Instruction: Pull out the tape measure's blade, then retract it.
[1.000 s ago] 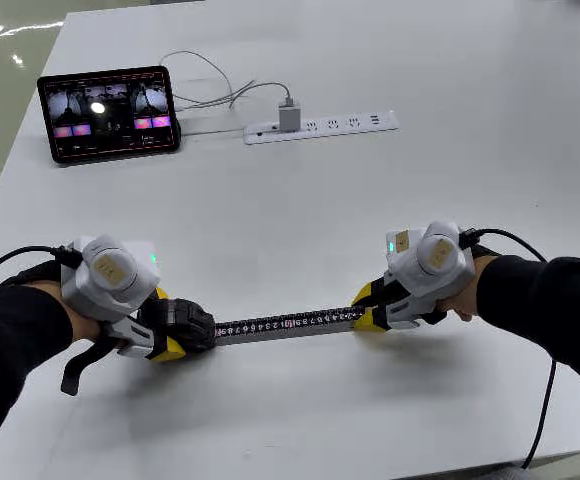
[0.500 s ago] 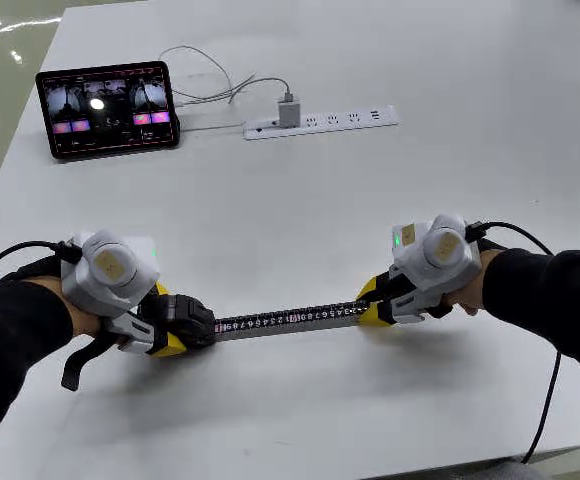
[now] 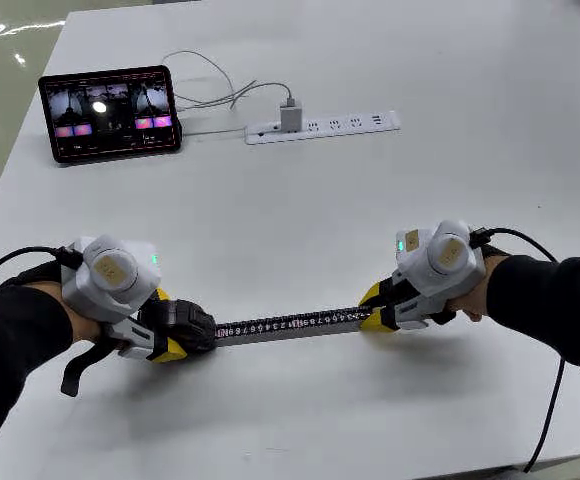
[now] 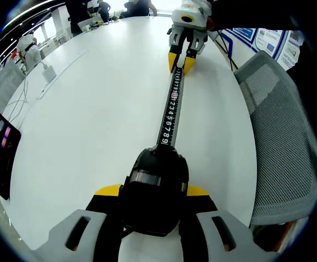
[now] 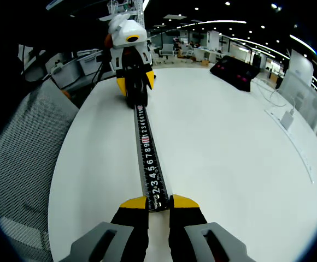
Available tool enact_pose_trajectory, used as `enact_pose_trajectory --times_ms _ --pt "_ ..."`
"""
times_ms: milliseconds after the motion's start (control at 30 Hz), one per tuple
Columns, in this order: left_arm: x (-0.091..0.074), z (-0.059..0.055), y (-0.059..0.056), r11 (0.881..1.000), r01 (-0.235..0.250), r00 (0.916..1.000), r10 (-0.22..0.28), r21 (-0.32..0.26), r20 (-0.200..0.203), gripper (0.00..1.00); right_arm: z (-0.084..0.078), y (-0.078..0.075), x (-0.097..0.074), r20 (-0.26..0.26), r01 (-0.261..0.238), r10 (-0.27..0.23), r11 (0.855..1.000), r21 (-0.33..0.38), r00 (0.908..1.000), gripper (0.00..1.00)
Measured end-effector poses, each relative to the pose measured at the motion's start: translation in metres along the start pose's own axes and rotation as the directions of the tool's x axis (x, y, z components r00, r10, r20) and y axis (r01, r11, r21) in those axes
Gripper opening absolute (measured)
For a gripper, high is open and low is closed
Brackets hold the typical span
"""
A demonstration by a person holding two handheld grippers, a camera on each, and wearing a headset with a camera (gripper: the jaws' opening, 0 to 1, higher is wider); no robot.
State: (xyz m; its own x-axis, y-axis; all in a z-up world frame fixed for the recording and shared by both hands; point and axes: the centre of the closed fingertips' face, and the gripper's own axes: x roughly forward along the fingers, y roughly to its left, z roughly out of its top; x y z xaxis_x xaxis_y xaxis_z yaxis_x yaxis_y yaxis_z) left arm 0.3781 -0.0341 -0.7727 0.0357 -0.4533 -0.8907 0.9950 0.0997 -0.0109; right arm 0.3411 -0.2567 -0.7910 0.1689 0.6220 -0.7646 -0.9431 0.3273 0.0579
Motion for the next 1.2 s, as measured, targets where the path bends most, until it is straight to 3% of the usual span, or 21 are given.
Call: enact_pose_trajectory --times_ms 1200 --pt "0.000 0.002 -0.001 1.000 0.000 1.0000 0.000 0.000 0.008 0.33 -0.014 -0.004 -0.012 -0.017 0.010 -0.010 1.000 0.022 0.9998 0.09"
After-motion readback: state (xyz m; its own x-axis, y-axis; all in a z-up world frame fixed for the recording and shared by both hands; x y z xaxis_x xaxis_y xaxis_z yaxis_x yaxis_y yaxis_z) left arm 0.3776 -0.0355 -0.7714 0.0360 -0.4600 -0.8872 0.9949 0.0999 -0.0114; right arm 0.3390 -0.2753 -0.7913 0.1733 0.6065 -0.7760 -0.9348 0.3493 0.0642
